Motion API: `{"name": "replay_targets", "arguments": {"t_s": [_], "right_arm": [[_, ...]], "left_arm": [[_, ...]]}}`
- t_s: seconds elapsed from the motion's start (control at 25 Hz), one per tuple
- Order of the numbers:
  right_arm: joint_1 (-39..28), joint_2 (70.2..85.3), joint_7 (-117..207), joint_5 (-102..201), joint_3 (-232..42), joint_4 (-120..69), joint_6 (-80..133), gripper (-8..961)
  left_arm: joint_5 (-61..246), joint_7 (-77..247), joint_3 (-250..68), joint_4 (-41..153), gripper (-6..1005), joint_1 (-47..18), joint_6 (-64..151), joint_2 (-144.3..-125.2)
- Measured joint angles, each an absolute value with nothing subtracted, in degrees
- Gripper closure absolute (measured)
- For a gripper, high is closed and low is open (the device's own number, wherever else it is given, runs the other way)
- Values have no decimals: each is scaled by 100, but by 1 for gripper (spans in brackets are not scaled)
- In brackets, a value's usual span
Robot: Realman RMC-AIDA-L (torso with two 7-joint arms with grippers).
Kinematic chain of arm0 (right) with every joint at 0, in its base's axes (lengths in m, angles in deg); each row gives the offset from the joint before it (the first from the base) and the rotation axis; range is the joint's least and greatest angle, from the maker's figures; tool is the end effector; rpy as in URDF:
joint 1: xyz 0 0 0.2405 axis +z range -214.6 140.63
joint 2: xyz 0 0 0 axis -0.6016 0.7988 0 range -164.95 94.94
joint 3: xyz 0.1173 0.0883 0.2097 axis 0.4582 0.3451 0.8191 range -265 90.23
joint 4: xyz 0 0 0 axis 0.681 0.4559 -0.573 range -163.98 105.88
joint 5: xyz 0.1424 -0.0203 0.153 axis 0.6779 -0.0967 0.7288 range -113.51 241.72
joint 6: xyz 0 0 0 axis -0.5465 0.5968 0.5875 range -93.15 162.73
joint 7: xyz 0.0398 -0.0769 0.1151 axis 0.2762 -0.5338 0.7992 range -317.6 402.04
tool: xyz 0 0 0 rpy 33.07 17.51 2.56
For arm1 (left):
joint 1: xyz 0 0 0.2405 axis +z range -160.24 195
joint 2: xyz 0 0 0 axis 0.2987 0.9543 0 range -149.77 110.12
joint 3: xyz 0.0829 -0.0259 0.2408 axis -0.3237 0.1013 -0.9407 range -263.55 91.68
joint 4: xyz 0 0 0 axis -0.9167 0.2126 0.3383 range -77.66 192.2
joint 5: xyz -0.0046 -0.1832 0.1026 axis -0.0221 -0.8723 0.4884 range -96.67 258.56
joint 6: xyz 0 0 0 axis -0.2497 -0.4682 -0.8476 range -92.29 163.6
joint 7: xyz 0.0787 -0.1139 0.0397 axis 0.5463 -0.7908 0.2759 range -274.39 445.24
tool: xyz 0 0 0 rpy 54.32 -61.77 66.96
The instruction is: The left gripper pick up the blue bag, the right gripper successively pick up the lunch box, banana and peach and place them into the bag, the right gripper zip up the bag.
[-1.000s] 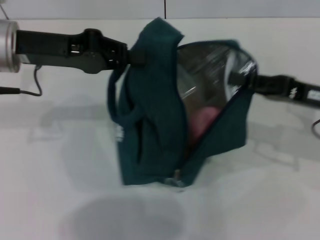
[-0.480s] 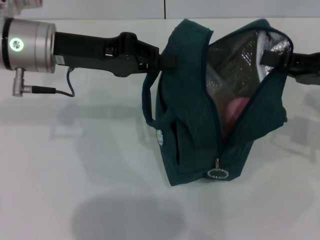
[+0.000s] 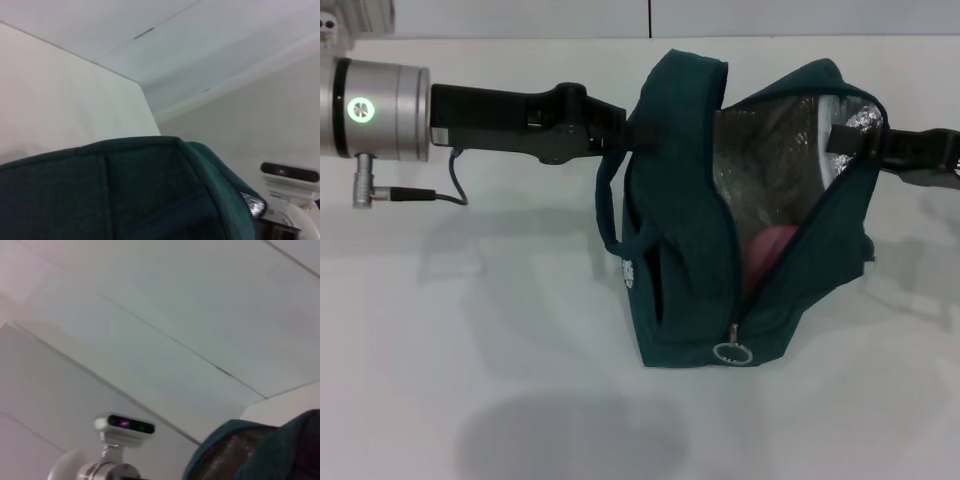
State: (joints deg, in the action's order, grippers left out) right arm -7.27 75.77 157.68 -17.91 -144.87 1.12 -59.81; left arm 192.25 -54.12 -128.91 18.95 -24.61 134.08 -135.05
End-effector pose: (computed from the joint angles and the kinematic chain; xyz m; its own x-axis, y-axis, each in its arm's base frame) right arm 0.2347 0.3355 0.0392 0.2685 -0.7538 -0.5997 -0.7089 -0.5761 0.4069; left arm -0.1826 0.3652 0.0233 0.2816 0.9148 0.2897 0.8227 -0.3855 0.4177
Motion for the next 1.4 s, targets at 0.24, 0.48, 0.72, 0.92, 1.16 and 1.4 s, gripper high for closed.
{"name": "replay_targets", "arguments": {"t_s": [0.24, 0.48, 0.72, 0.92, 1.16, 1.4], "right_arm": [[-784, 7574, 15594, -1752, -14463, 102, -6132, 815], [-939, 7497, 15558, -1752, -14424, 88, -6308, 591], [-1180, 7414, 15197, -1790, -14334, 79, -6849, 341], [-1430, 7517, 13719, -2162, -14369, 86, -7556, 179], [-1871, 7986, 11300, -2966, -14426, -30, -7507, 151], [-1692, 8027, 10224, -3131, -14731, -809, -6742, 156]], "left_arm": [[19239, -5374, -12891, 1895, 958, -2332, 13324, -13484], [19239, -5372, -12889, 1895, 958, -2263, 13321, -13438], [19260, -5370, -12875, 1895, 957, -2243, 13321, -13429], [19260, -5370, -12852, 1895, 957, -2208, 13282, -13438], [19259, -5406, -12875, 1911, 957, -2172, 13279, -13472], [19263, -5431, -12882, 1983, 957, -2105, 13323, -13500]]}}
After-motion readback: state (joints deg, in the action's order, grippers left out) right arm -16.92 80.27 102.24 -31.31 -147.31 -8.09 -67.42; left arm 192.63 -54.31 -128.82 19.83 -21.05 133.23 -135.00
